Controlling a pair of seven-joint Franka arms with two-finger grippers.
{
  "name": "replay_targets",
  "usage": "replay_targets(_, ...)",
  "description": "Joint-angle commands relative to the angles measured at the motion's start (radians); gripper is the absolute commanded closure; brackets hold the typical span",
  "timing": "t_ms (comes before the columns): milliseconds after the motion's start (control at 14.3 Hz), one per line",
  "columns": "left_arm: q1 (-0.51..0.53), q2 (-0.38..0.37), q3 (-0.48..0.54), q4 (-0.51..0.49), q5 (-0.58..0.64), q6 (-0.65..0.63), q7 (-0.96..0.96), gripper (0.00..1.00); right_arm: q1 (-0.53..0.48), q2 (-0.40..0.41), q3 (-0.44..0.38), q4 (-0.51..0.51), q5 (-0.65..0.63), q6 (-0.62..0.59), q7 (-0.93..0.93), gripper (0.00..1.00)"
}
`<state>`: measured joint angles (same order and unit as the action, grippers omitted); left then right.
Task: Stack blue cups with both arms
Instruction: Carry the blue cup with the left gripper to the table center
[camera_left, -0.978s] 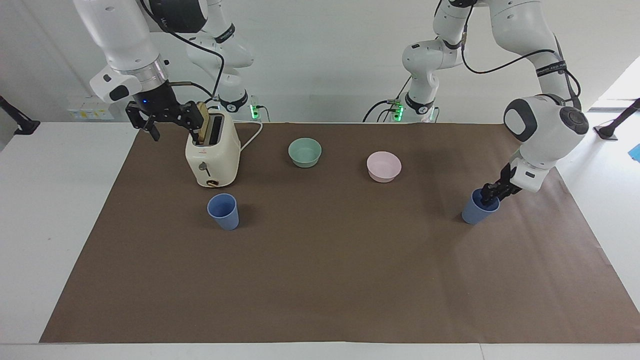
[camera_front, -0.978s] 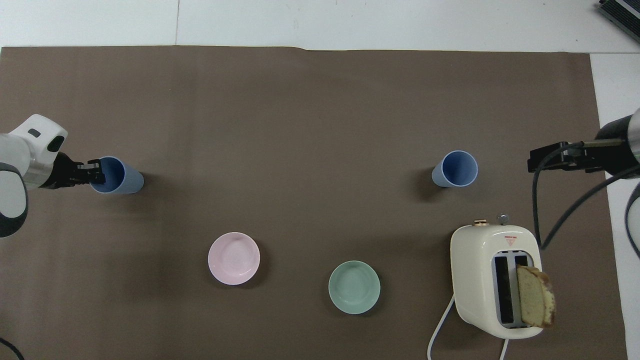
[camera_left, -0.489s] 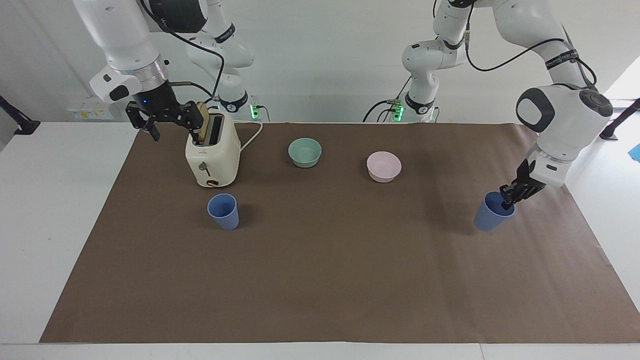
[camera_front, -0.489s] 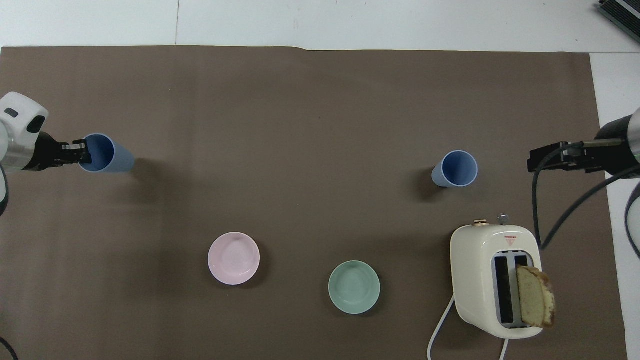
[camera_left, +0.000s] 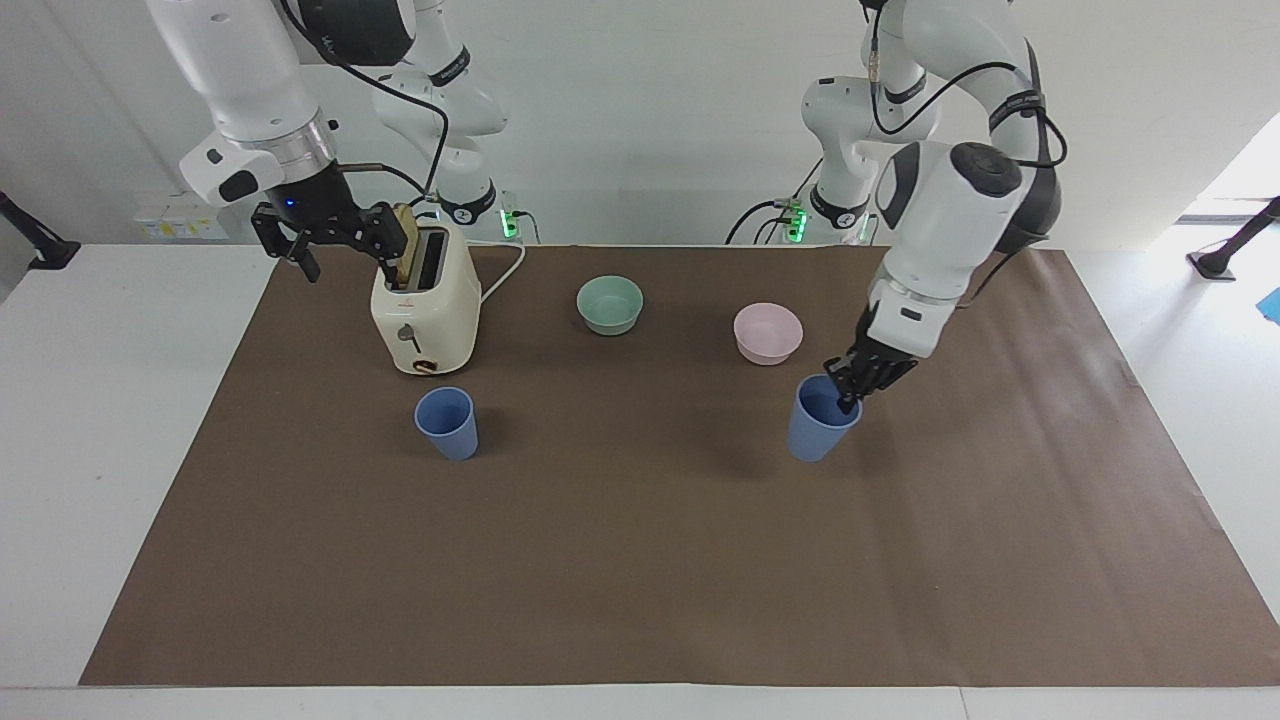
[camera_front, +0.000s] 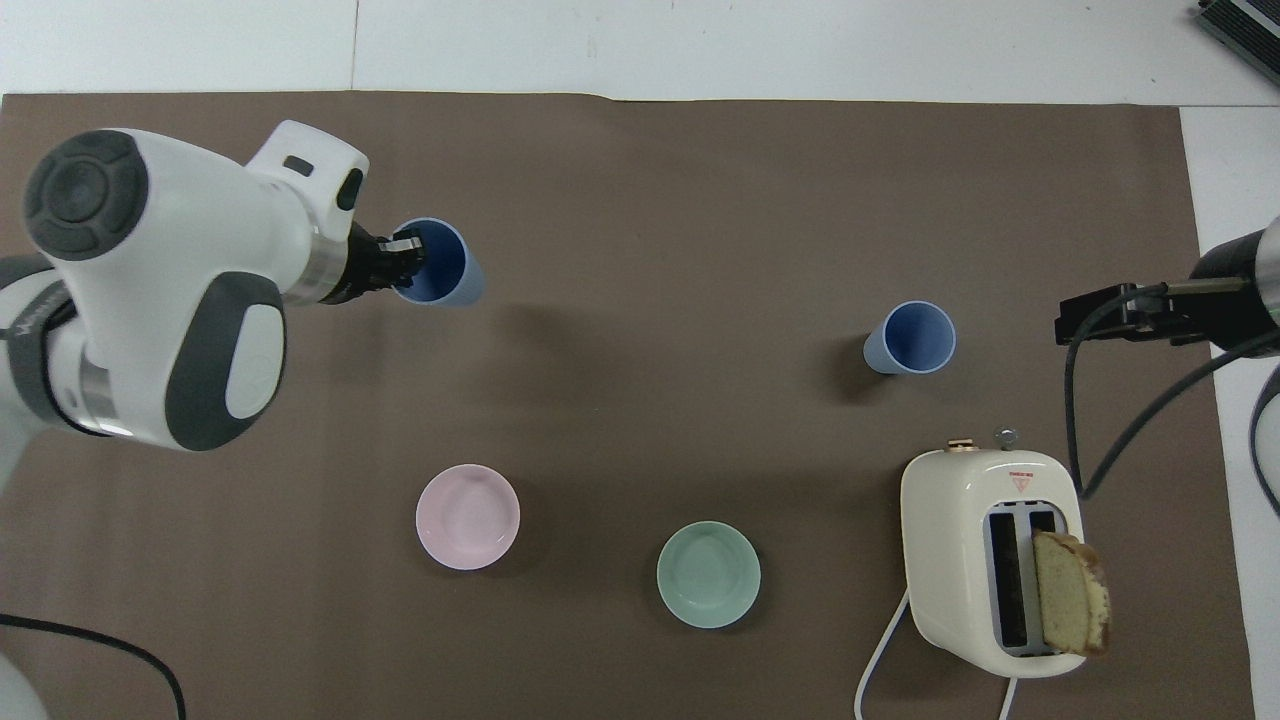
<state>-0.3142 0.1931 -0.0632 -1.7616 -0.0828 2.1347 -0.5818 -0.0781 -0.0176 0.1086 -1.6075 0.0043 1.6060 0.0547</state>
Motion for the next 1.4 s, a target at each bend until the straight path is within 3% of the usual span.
replay_targets(0, -0.092, 0.084, 0.02, 0.076, 0.035, 0.028, -0.09, 1.0, -0.012, -0.001, 0.008, 0.001, 0.017, -0.001, -0.007, 0.0)
replay_targets(210, -0.161, 0.127, 0.02, 0.076, 0.044, 0.042, -0.101, 1.0, -0.012, -0.001, 0.008, 0.001, 0.017, -0.001, -0.007, 0.0)
replay_targets(1328, -0.209, 0.181, 0.019, 0.021, 0.055, 0.126, -0.122, 1.0, -0.014, -0.002, 0.008, -0.008, 0.02, 0.012, -0.013, 0.0)
